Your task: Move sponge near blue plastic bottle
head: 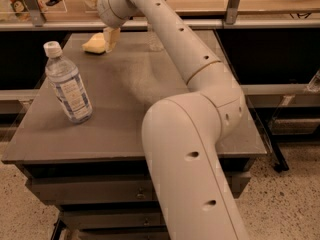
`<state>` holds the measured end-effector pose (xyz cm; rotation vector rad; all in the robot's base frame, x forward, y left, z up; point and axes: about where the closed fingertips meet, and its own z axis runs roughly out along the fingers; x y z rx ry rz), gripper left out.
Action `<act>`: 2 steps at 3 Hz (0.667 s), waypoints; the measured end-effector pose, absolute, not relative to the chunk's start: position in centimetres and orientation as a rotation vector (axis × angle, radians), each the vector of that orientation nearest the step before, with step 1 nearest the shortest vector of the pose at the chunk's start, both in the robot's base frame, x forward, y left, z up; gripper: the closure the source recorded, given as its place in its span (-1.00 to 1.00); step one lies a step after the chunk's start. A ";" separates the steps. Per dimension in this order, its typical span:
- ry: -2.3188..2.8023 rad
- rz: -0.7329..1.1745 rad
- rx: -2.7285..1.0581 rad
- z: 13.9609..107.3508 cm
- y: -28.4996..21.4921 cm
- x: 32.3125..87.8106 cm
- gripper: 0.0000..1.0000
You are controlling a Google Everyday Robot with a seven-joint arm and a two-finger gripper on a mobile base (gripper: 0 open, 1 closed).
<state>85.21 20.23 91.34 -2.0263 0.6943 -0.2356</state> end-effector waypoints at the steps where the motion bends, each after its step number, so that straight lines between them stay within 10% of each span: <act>1: 0.710 -0.231 -2.003 90.9 20.0 83.7 -1.00; 2: 0.713 -0.271 -1.931 92.4 19.6 81.8 -1.00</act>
Offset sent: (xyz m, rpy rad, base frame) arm -0.0892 -0.0020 -0.0214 0.0995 -0.0494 -0.0638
